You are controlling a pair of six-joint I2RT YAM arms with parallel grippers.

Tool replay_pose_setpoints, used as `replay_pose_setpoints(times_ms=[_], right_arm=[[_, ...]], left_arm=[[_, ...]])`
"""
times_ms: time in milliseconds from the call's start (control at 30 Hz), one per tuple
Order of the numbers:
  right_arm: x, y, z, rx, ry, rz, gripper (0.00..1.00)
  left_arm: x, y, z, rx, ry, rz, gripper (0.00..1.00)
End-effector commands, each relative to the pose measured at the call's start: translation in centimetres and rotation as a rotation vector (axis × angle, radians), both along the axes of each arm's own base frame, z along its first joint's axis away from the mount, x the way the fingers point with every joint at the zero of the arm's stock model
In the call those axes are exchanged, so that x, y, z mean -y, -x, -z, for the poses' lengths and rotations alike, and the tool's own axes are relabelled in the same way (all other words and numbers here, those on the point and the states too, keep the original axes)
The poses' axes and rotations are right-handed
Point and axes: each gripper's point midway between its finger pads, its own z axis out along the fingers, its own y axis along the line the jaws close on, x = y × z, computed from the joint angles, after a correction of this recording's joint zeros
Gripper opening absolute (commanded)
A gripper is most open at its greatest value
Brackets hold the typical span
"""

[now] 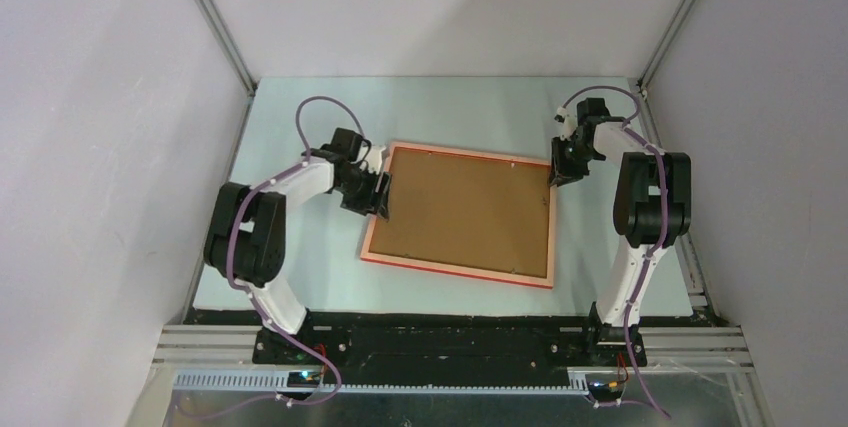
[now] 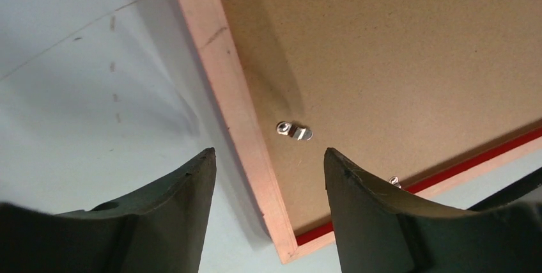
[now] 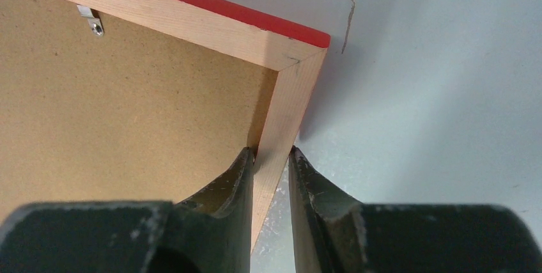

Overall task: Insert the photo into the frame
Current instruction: Install the photo frame at the center of the board.

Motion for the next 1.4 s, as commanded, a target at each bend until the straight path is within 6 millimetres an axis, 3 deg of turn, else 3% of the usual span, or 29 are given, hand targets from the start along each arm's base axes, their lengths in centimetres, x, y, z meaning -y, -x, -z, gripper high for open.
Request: replay_pose_setpoints(times_ms=[0, 300, 767, 1167, 1367], right_arm=[[-0.8, -1.6, -0.3, 0.061, -0.02, -0.027, 0.04], [-0.7, -1.2, 0.1, 0.051, -0.035, -0.028, 0.04], [-0.4, -0.7, 0.3, 0.047, -0.045, -0.027, 0.03], [-0.1, -0.7, 0.4, 0.043, -0.05, -0.021, 0.03], [0.0, -0.7, 0.5, 0.043, -0.052, -0.019, 0.03]], left_arm=[[0.8, -0.5, 0.6, 0.02, -0.063, -0.009, 0.67], [1.5, -0.7, 1.7, 0.034, -0.136, 0.006, 0.67], [1.8, -2.1, 1.6, 0.04, -0.125, -0.03, 0.61], [1.1, -1.2, 2.1, 0.035, -0.152, -0.015, 0.54], [0.8, -0.7, 1.9, 0.043, -0.155, 0.008, 0.47]])
